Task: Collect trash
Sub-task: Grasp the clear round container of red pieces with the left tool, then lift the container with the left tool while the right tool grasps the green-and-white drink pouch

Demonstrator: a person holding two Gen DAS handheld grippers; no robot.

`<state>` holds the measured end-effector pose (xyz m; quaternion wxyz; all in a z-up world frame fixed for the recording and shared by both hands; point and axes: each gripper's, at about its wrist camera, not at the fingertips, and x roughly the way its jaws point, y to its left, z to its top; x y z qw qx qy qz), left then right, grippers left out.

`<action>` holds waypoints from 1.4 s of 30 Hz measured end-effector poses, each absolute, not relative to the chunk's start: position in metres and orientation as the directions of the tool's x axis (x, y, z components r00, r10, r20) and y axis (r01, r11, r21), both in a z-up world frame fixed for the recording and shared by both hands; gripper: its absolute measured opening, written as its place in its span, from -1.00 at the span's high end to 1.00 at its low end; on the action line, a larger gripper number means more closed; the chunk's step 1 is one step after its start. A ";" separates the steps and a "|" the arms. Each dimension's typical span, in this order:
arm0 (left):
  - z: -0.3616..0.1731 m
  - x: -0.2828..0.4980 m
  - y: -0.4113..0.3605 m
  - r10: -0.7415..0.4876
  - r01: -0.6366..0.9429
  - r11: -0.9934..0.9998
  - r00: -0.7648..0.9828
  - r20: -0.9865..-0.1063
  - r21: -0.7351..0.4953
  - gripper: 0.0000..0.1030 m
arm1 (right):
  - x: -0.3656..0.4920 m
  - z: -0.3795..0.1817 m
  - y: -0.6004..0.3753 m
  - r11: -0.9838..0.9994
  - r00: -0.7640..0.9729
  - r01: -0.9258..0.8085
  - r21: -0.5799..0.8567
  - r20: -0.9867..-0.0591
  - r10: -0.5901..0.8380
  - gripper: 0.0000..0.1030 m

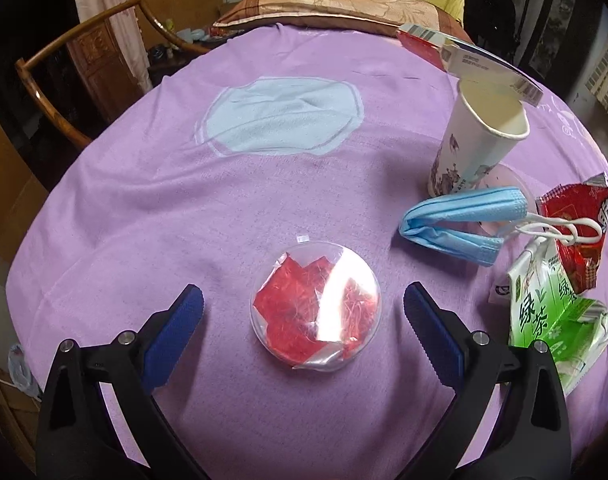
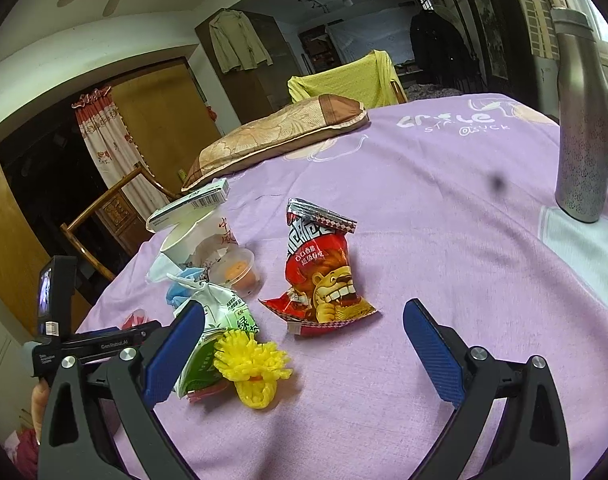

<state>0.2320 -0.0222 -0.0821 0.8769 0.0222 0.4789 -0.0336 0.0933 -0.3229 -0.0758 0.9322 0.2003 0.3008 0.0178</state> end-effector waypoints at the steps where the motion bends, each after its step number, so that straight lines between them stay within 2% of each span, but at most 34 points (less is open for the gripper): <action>1: -0.082 0.233 -0.020 -0.035 0.073 0.997 0.541 -0.840 0.005 -0.87 | 0.093 -0.076 -0.323 0.919 0.819 0.087 0.384 -0.553 0.154 -0.90; 3: -0.081 0.232 -0.016 -0.028 0.057 0.998 0.555 -0.832 0.005 -0.85 | 0.093 -0.075 -0.322 0.921 0.819 0.085 0.379 -0.553 0.152 -0.90; 4: -0.080 0.232 -0.015 -0.029 0.056 0.998 0.563 -0.826 0.004 -0.69 | 0.093 -0.075 -0.322 0.923 0.820 0.082 0.375 -0.552 0.151 -0.90; 5: -0.079 0.232 -0.014 -0.039 0.064 0.998 0.569 -0.822 -0.004 -0.45 | 0.093 -0.075 -0.321 0.925 0.820 0.081 0.372 -0.552 0.151 -0.90; 7: -0.077 0.232 -0.012 -0.076 0.080 0.996 0.564 -0.822 -0.038 -0.18 | 0.093 -0.075 -0.321 0.926 0.821 0.079 0.369 -0.551 0.149 -0.90; 8: -0.077 0.232 -0.010 -0.097 0.085 0.995 0.562 -0.821 -0.059 -0.10 | 0.093 -0.075 -0.321 0.926 0.821 0.079 0.369 -0.551 0.149 -0.90; 14: -0.068 0.220 -0.007 -0.090 0.090 0.995 0.590 -0.802 -0.046 -0.10 | 0.092 -0.073 -0.317 0.931 0.826 0.068 0.358 -0.544 0.149 -0.90; 18: -0.060 0.209 0.001 -0.099 0.084 0.995 0.604 -0.791 -0.060 -0.10 | 0.089 -0.068 -0.301 0.950 0.828 -0.005 0.311 -0.531 0.178 -0.90; 20: -0.056 0.204 0.005 -0.101 0.081 0.995 0.612 -0.784 -0.065 -0.10 | 0.088 -0.066 -0.284 0.954 0.812 -0.069 0.293 -0.538 0.224 -0.90; 22: -0.054 0.202 0.008 -0.101 0.079 0.995 0.617 -0.781 -0.067 -0.10 | 0.088 -0.067 -0.270 0.933 0.780 -0.130 0.336 -0.546 0.305 -0.89; 26: -0.049 0.196 0.018 -0.108 0.073 0.994 0.624 -0.774 -0.080 -0.10 | 0.097 -0.074 -0.237 0.905 0.700 -0.215 0.366 -0.589 0.404 -0.61; 27: -0.049 0.195 0.021 -0.109 0.072 0.994 0.626 -0.772 -0.082 -0.10 | 0.099 -0.075 -0.232 0.908 0.691 -0.216 0.358 -0.602 0.401 -0.54; 31: -0.048 0.191 0.031 -0.104 0.063 0.995 0.636 -0.765 -0.084 -0.10 | 0.118 -0.079 -0.223 0.908 0.658 -0.176 0.380 -0.641 0.396 -0.50; 34: -0.051 0.189 0.038 -0.111 0.057 0.994 0.631 -0.768 -0.096 -0.10 | 0.135 -0.083 -0.218 0.922 0.651 -0.136 0.361 -0.669 0.358 -0.33; 35: -0.051 0.188 0.040 -0.113 0.056 0.993 0.630 -0.769 -0.100 -0.10 | 0.138 -0.084 -0.217 0.929 0.654 -0.124 0.350 -0.675 0.342 -0.19; 38: -0.053 0.186 0.046 -0.109 0.047 0.994 0.630 -0.769 -0.103 -0.10 | 0.144 -0.088 -0.219 0.946 0.659 -0.074 0.315 -0.697 0.283 0.51; 42: -0.048 0.181 0.056 -0.108 0.035 0.993 0.641 -0.760 -0.112 -0.10 | 0.134 -0.077 -0.229 0.923 0.687 -0.095 0.372 -0.647 0.331 0.52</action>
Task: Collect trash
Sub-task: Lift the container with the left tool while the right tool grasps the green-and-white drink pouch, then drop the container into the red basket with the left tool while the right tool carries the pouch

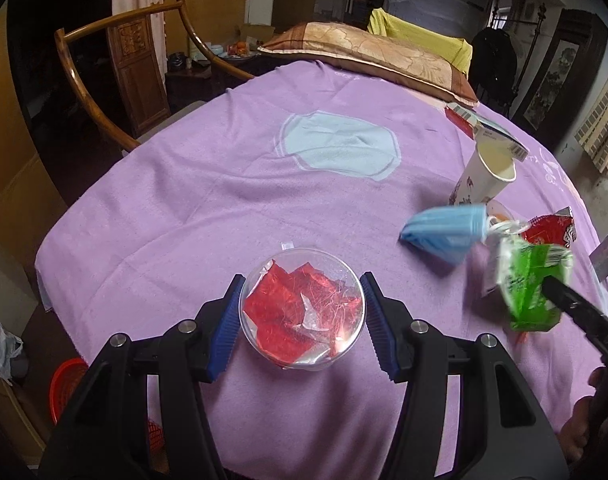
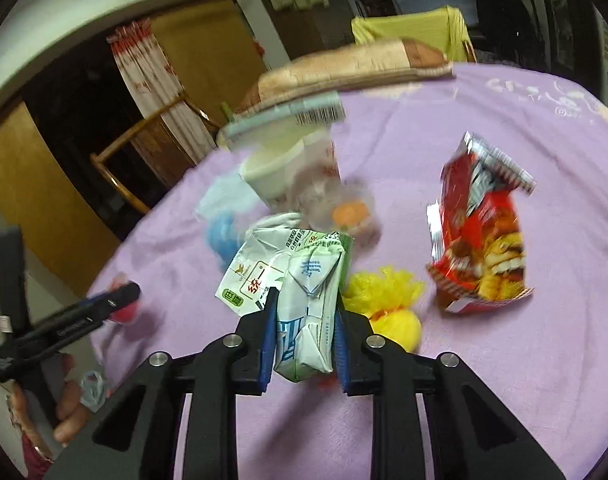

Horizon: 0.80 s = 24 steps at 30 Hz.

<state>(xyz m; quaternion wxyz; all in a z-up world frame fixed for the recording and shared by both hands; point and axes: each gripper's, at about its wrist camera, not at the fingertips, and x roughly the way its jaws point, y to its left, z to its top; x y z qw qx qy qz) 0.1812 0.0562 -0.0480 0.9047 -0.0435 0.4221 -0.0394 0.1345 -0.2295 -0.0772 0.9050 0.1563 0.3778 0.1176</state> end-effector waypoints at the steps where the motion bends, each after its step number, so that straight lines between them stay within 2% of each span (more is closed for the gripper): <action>1: -0.046 0.180 0.058 -0.108 0.033 0.993 0.645 -0.756 -0.114 -0.10 | 0.129 -0.068 -0.231 0.922 0.708 -0.113 0.370 -0.622 0.336 0.52; 6: -0.034 0.169 0.065 -0.099 0.021 0.993 0.667 -0.739 -0.114 -0.10 | 0.109 -0.035 -0.243 0.920 0.771 -0.148 0.363 -0.541 0.337 0.51; 12: -0.025 0.156 0.074 -0.080 -0.008 0.993 0.673 -0.735 -0.115 -0.10 | 0.095 -0.020 -0.276 0.871 0.792 -0.154 0.466 -0.469 0.391 0.51; 24: -0.029 0.083 0.159 0.079 -0.235 0.967 0.649 -0.756 -0.101 -0.10 | 0.100 -0.025 -0.211 0.815 0.685 -0.326 0.478 -0.474 0.553 0.51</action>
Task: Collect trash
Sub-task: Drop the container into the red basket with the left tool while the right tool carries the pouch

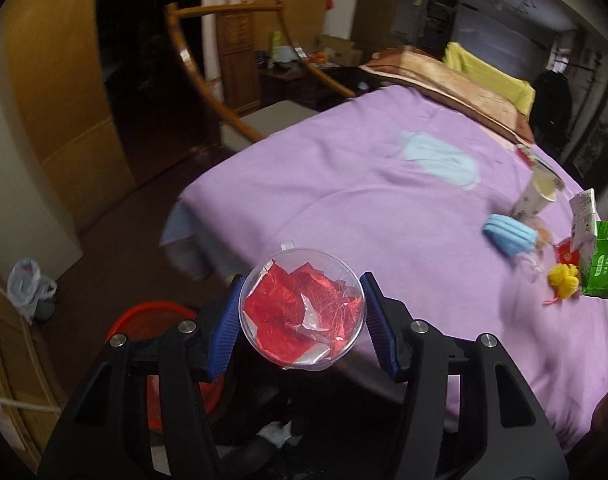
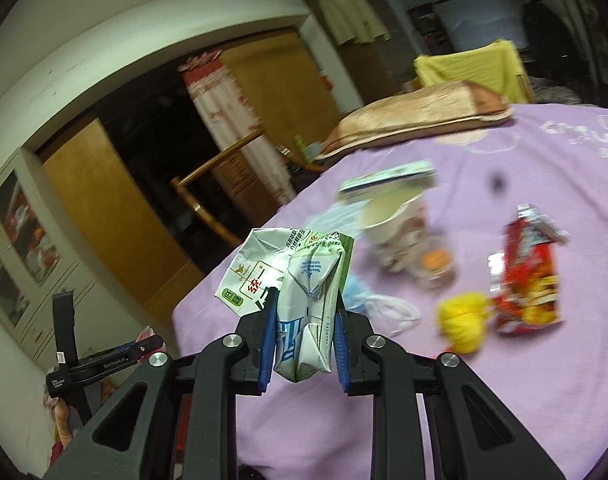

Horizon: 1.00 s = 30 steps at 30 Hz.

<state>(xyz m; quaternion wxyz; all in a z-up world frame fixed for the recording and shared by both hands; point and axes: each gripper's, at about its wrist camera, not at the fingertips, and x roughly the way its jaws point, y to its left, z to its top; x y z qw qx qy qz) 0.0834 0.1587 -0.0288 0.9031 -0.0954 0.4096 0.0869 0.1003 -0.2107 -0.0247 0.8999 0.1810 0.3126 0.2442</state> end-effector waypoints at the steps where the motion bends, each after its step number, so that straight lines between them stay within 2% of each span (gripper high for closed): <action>1: -0.033 0.077 0.173 0.088 -0.265 0.958 0.641 -0.763 -0.112 -0.10 | 0.100 -0.024 -0.203 0.813 0.676 -0.337 0.475 -0.479 0.560 0.51; 7: -0.072 0.058 0.248 0.109 -0.397 0.903 0.582 -0.806 -0.165 -0.11 | 0.108 -0.020 -0.147 0.793 0.600 -0.398 0.462 -0.523 0.605 0.52; 9: -0.086 0.053 0.264 0.127 -0.421 0.895 0.555 -0.822 -0.146 -0.15 | 0.109 -0.017 -0.128 0.786 0.576 -0.418 0.456 -0.536 0.617 0.52; 11: -0.093 0.049 0.276 0.151 -0.445 0.886 0.538 -0.829 -0.128 -0.62 | 0.111 -0.016 -0.101 0.782 0.549 -0.446 0.437 -0.556 0.624 0.52; 14: -0.098 0.039 0.295 0.205 -0.486 0.868 0.534 -0.820 -0.100 -0.82 | 0.114 -0.017 -0.060 0.771 0.504 -0.486 0.411 -0.589 0.632 0.52; 18: -0.100 0.028 0.329 0.296 -0.574 0.817 0.505 -0.811 -0.059 -0.84 | 0.115 -0.024 -0.004 0.747 0.428 -0.541 0.386 -0.639 0.640 0.52; 25: -0.107 -0.001 0.392 0.304 -0.694 0.698 0.511 -0.804 -0.176 -0.87 | 0.101 -0.053 0.112 0.659 0.249 -0.668 0.345 -0.731 0.635 0.52; 27: -0.107 -0.005 0.399 0.319 -0.710 0.683 0.501 -0.804 -0.172 -0.87 | 0.097 -0.062 0.138 0.629 0.196 -0.692 0.354 -0.747 0.635 0.45; 28: -0.108 -0.008 0.403 0.327 -0.715 0.679 0.498 -0.803 -0.167 -0.87 | 0.095 -0.067 0.152 0.609 0.158 -0.702 0.369 -0.753 0.638 0.32; 29: -0.107 -0.008 0.405 0.335 -0.719 0.676 0.494 -0.802 -0.160 -0.87 | 0.095 -0.070 0.161 0.597 0.135 -0.708 0.378 -0.757 0.639 0.05; 30: -0.107 -0.007 0.407 0.343 -0.721 0.675 0.491 -0.801 -0.153 -0.87 | 0.093 -0.070 0.166 0.594 0.134 -0.711 0.376 -0.757 0.639 -0.02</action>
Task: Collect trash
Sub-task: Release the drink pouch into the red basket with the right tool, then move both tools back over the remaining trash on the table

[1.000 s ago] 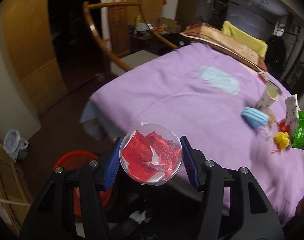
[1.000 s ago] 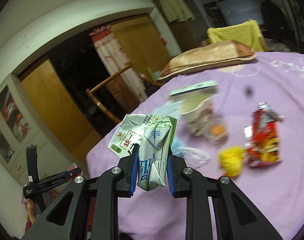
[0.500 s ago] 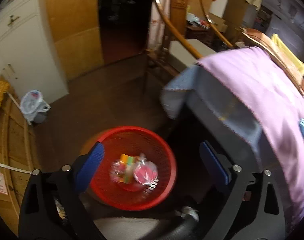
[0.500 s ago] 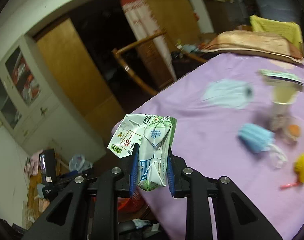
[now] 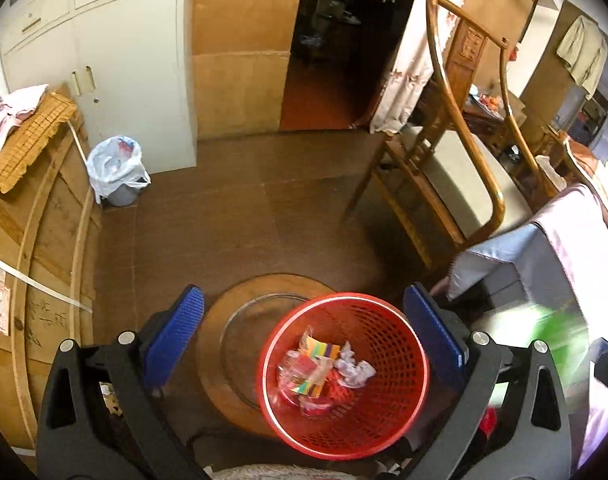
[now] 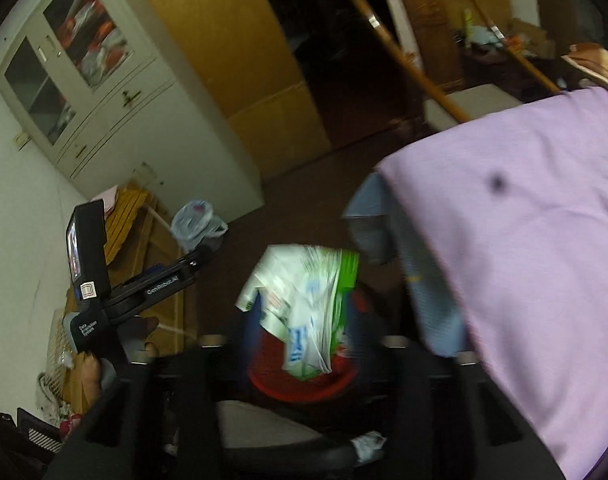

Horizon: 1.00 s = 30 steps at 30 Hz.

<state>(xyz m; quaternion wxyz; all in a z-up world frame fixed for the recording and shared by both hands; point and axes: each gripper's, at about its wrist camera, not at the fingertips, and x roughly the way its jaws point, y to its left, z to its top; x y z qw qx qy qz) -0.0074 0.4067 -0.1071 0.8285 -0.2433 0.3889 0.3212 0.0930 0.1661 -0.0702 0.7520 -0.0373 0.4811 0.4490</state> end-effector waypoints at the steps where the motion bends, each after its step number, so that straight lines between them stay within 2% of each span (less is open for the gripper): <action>1: -0.107 -0.006 0.407 0.349 -0.722 0.676 0.490 -0.799 -0.147 -0.87 | 0.092 -0.069 0.171 0.596 0.147 -0.717 0.361 -0.757 0.636 -0.02; 6: -0.105 -0.001 0.396 0.365 -0.703 0.702 0.488 -0.793 -0.110 -0.87 | 0.097 -0.064 0.162 0.619 0.187 -0.706 0.344 -0.752 0.631 -0.06; 9: -0.098 0.007 0.379 0.365 -0.676 0.731 0.498 -0.787 -0.090 -0.87 | 0.103 -0.058 0.134 0.659 0.247 -0.670 0.343 -0.733 0.633 -0.16; 13: -0.084 0.016 0.349 0.344 -0.620 0.781 0.537 -0.770 -0.083 -0.87 | 0.108 -0.049 0.092 0.696 0.323 -0.630 0.344 -0.699 0.638 -0.19; 19: -0.064 0.042 0.274 0.244 -0.466 0.881 0.593 -0.768 -0.080 -0.87 | 0.106 -0.031 -0.004 0.778 0.498 -0.527 0.342 -0.618 0.609 -0.48; 21: -0.061 0.053 0.244 0.200 -0.403 0.912 0.604 -0.771 -0.080 -0.87 | 0.103 -0.027 -0.045 0.815 0.567 -0.470 0.339 -0.591 0.573 -0.57; 24: -0.058 0.079 0.186 0.098 -0.269 0.959 0.613 -0.784 -0.090 -0.87 | 0.100 -0.026 -0.110 0.869 0.662 -0.365 0.333 -0.564 0.494 -0.60; 27: -0.060 0.103 0.128 0.021 -0.136 0.988 0.599 -0.801 -0.076 -0.87 | 0.097 -0.028 -0.171 0.929 0.750 -0.226 0.294 -0.556 0.358 -0.64; 30: -0.062 0.124 0.080 -0.004 -0.033 0.999 0.583 -0.812 -0.029 -0.87 | 0.092 -0.035 -0.230 0.969 0.811 -0.061 0.241 -0.554 0.188 -0.68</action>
